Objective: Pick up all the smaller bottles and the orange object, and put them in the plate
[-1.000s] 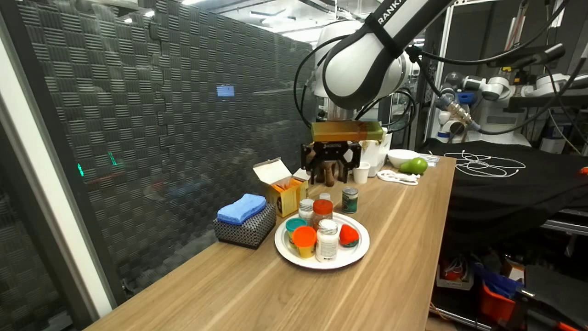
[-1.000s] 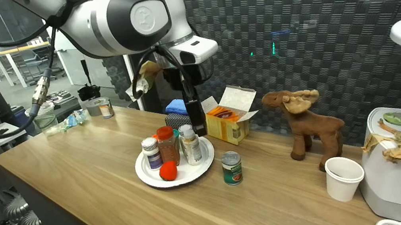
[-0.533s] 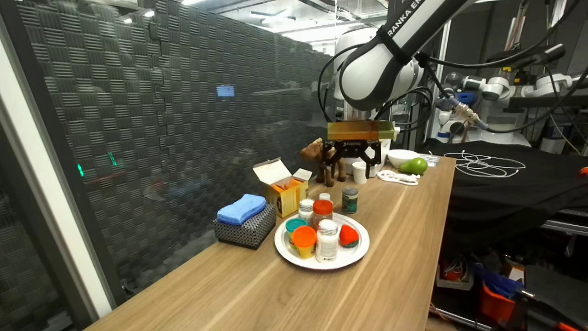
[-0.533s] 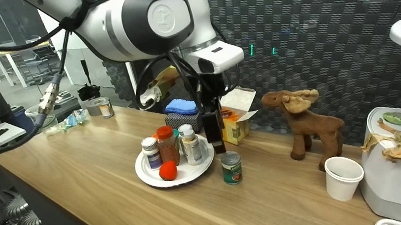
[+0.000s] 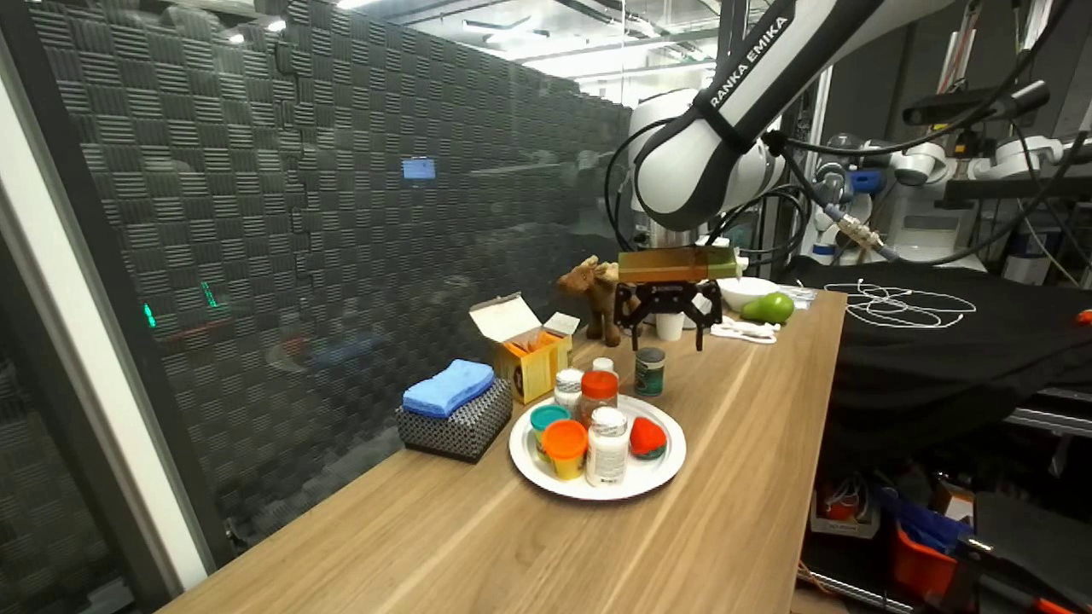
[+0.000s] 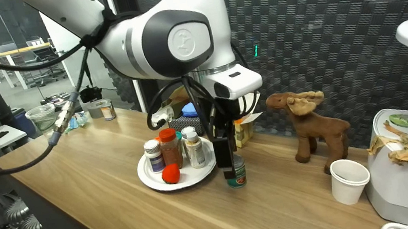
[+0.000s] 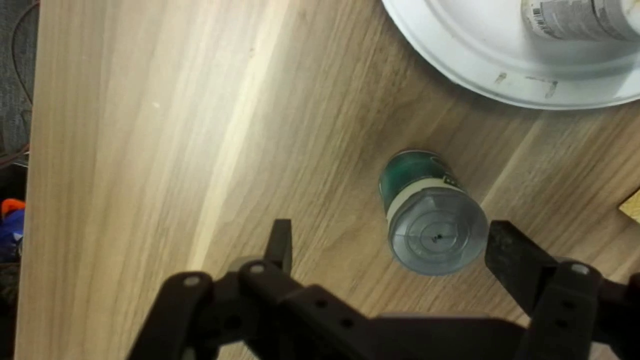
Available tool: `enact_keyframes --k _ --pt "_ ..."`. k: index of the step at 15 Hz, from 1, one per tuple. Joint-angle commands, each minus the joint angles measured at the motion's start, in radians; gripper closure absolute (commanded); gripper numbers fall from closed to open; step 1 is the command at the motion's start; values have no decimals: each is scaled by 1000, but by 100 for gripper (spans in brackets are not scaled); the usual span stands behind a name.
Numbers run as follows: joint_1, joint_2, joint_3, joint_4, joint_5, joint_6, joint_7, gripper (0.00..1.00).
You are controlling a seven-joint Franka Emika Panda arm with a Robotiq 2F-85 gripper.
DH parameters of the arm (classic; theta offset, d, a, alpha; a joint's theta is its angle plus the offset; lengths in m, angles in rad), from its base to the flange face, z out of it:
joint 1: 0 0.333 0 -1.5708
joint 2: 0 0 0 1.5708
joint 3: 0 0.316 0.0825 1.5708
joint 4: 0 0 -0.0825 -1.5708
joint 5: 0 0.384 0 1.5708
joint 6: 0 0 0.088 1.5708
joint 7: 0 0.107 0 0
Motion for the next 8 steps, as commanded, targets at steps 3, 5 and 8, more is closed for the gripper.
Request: enact_keyframes --k 3,5,8 --pt "-12 25 11 39 47 16 -10 0" --pt "-15 35 14 47 63 19 -16 0" --pt "-21 53 20 61 85 37 -32 0"
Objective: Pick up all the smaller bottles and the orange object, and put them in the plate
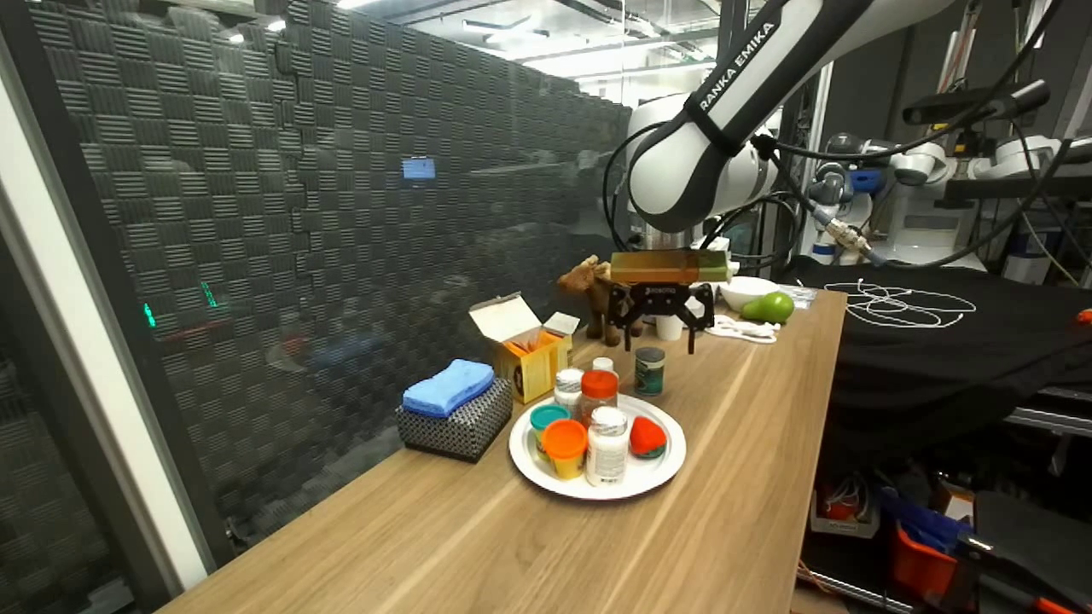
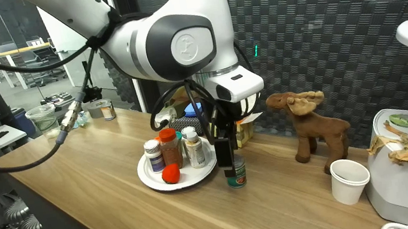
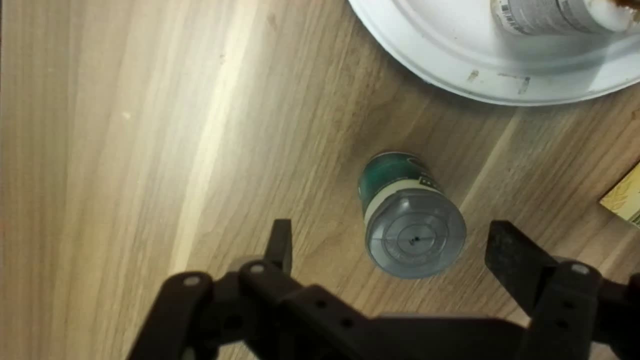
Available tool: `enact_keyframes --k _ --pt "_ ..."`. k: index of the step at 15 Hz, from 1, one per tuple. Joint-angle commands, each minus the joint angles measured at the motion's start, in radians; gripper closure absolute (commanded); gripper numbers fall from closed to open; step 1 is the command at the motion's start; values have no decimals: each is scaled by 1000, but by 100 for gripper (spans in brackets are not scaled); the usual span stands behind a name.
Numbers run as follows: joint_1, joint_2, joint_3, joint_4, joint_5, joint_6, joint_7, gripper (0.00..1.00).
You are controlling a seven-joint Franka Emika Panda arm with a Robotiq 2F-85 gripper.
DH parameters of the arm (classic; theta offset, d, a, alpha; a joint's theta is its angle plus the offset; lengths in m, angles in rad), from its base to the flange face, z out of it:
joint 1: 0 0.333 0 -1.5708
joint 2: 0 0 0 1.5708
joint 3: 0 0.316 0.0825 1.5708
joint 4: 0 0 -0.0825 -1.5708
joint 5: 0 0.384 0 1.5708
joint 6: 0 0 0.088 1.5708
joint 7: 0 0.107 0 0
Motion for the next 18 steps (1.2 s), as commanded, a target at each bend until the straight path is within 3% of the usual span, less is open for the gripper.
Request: enact_keyframes --k 1,5,6,8,14,18 --pt "-18 35 15 44 40 31 -32 0" --pt "-23 49 16 56 59 57 -40 1" --pt "-26 50 18 56 69 58 -46 22" --pt "-32 51 23 53 86 59 -59 30" --pt "-34 26 31 25 132 72 -98 77" --pt "8 -62 13 -49 96 88 -63 77"
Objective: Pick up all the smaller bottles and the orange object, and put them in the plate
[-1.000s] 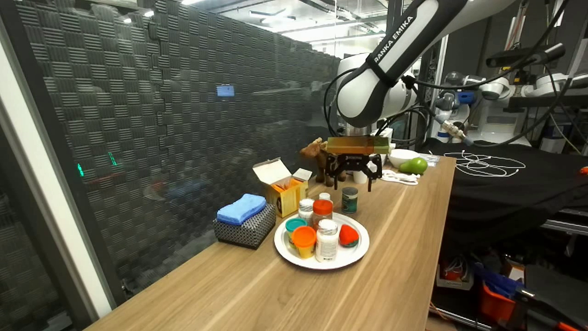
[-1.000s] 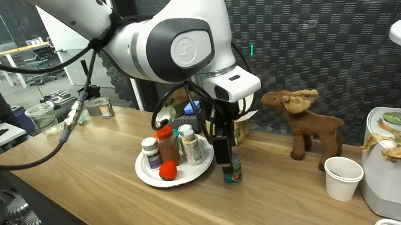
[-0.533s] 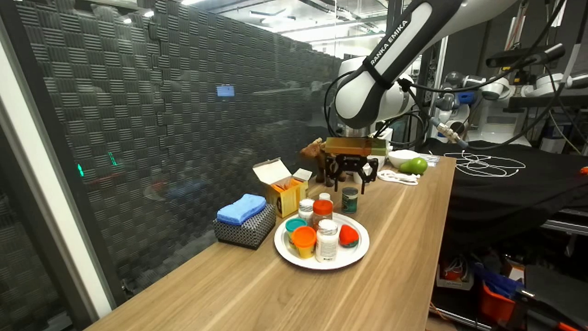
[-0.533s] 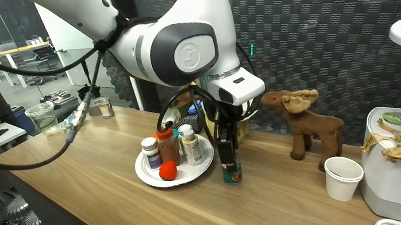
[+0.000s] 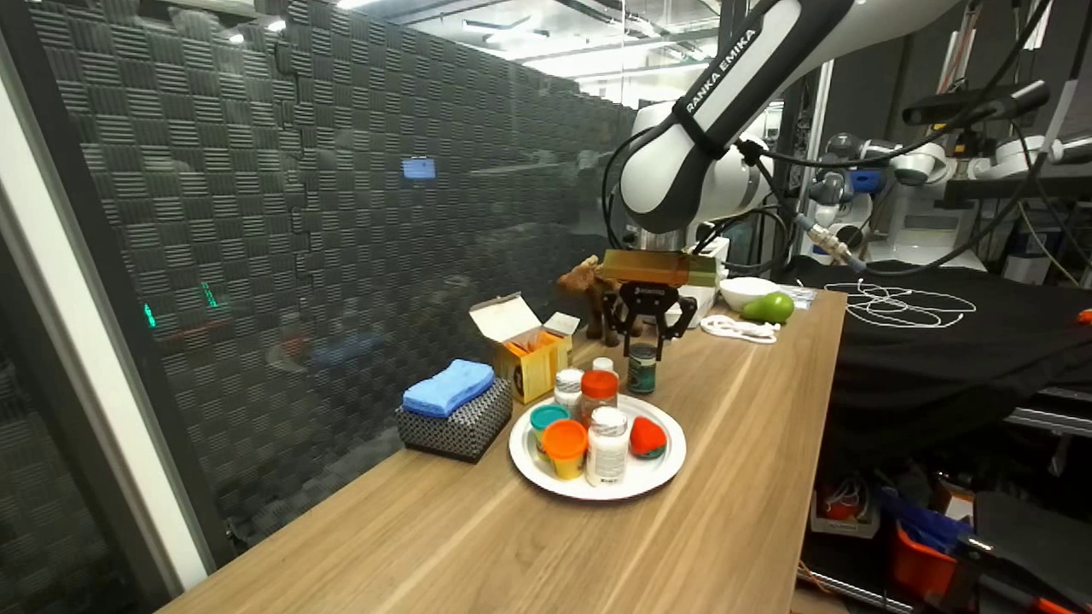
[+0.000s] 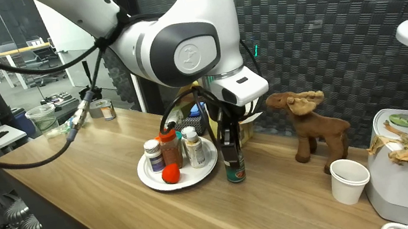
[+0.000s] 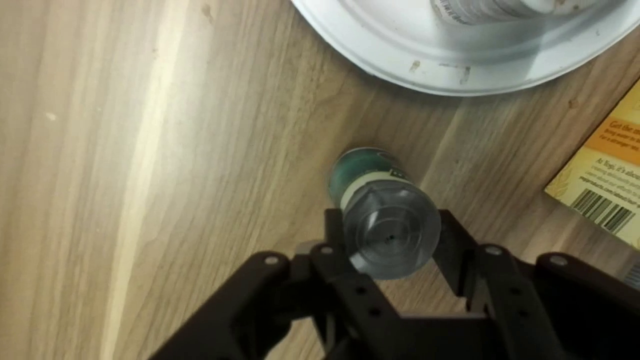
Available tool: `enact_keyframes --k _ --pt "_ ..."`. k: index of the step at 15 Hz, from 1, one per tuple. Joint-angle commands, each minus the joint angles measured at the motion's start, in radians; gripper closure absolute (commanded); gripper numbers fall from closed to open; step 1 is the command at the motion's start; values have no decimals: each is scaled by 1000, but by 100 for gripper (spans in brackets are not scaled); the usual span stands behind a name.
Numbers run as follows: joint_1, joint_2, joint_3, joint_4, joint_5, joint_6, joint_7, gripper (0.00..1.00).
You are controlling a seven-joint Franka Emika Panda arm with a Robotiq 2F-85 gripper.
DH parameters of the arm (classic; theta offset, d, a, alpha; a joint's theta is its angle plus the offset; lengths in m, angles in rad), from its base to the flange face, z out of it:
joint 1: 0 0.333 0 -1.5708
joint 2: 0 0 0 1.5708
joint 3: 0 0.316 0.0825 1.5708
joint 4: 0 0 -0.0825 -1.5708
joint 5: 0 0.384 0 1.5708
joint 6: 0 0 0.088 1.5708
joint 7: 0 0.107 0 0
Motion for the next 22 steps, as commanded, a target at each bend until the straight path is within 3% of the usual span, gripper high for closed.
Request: enact_keyframes --k 1,4,10,17,18,19,22 --pt "46 -118 -12 -96 -34 23 27 77" --pt "74 -175 5 -159 -68 24 28 77" --pt "84 -183 88 -225 -22 33 -23 78" --pt "69 -197 107 -253 19 47 -42 78" --pt "69 -197 106 -255 22 50 -45 70" --pt "72 -199 103 -258 19 56 -40 33" --pt "74 -210 94 -274 6 77 -26 13"
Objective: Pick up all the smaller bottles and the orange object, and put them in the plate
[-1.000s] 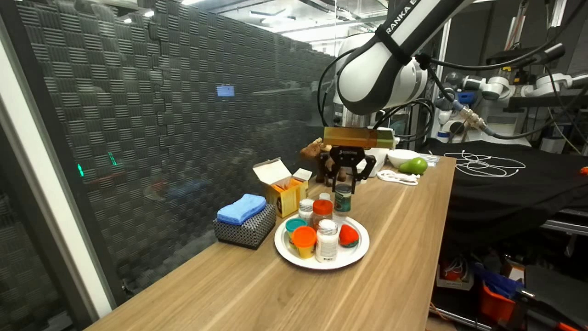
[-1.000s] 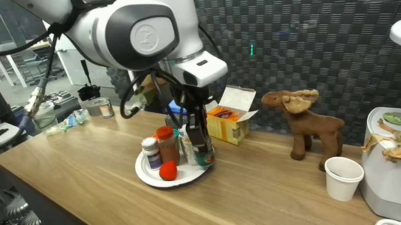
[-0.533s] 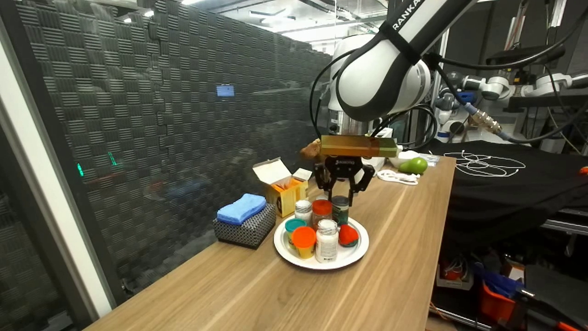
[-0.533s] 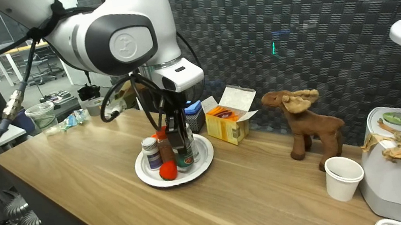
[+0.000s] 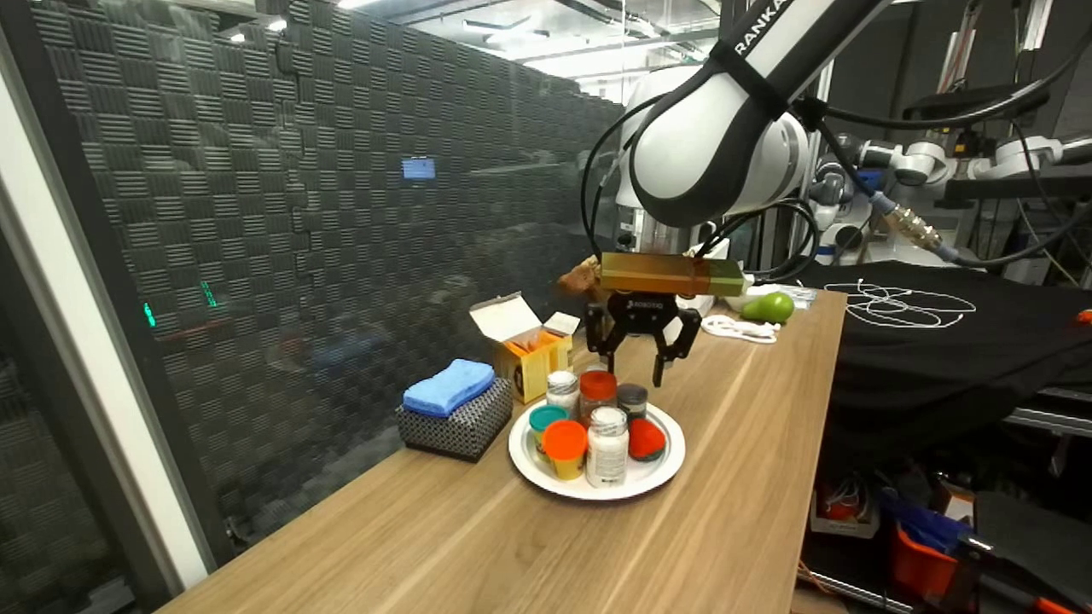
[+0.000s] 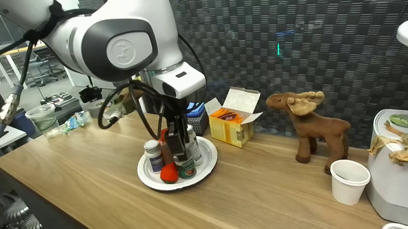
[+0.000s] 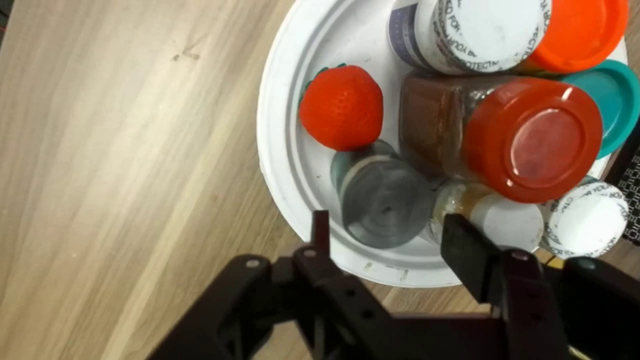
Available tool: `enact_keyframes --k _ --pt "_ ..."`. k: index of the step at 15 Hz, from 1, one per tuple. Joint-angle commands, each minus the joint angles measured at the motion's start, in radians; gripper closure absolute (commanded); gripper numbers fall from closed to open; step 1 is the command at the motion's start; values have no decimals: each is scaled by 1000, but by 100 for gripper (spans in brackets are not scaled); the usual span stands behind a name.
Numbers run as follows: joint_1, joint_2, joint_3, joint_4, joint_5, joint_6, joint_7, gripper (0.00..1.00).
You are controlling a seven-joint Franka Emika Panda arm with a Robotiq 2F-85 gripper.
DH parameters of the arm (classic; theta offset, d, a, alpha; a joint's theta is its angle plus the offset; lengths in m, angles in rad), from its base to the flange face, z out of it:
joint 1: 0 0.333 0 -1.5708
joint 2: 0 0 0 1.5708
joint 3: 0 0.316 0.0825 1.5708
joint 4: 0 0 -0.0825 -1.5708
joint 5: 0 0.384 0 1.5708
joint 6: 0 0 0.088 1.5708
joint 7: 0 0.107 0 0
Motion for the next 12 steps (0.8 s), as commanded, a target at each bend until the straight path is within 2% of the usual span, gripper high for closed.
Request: enact_keyframes --k 1,2,3,12 --pt "-3 -26 3 -47 8 47 -6 6" --pt "-3 -30 2 -54 8 54 -6 1" --pt "-4 -30 2 -58 9 60 -7 0" --pt "7 -117 -23 -126 -53 71 41 0"
